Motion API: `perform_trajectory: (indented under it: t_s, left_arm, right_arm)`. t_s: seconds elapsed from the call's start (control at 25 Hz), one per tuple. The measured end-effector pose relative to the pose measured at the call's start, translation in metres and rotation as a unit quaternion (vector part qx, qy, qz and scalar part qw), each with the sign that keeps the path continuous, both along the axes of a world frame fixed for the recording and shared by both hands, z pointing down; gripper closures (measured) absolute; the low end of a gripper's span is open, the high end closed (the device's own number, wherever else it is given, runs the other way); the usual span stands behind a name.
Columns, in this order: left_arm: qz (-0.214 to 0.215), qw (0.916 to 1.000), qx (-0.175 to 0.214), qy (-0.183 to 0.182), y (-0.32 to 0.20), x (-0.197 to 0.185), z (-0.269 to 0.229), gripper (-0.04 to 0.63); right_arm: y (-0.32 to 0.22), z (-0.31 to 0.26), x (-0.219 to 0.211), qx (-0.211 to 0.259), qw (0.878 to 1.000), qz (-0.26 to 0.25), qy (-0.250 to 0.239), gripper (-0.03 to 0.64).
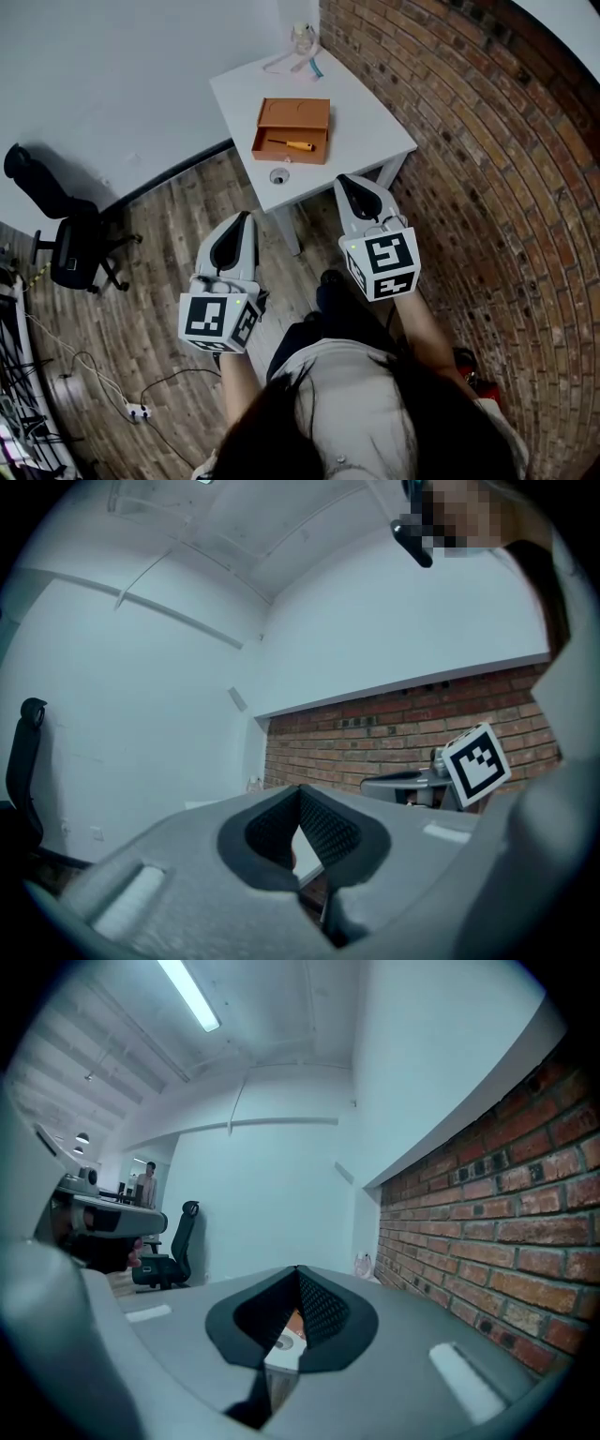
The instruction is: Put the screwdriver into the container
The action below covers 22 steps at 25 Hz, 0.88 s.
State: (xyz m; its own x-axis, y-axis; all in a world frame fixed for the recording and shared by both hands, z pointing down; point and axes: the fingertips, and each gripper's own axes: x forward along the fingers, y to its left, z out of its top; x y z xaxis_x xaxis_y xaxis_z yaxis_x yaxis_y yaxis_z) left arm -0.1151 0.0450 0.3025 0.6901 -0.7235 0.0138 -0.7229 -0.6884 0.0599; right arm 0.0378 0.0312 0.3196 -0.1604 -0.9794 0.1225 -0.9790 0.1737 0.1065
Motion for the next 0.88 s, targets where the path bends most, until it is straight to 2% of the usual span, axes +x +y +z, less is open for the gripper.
perform_trajectory:
  t_s: [0.68, 0.88]
  left_arm:
    - [-0.009, 0.9999, -0.003, 0.008, 0.014, 0.015, -0.002, 0.594]
    - [-0.015, 0.9998, -0.009, 0.006, 0.028, 0.022, -0.002, 0.594]
  right_arm:
    - [0.012, 0.005, 0.0, -0.013, 1.0, -0.027, 0.001, 0.611]
    - [0.022, 0.003, 0.005, -0.023, 0.999, -0.037, -0.017, 0.611]
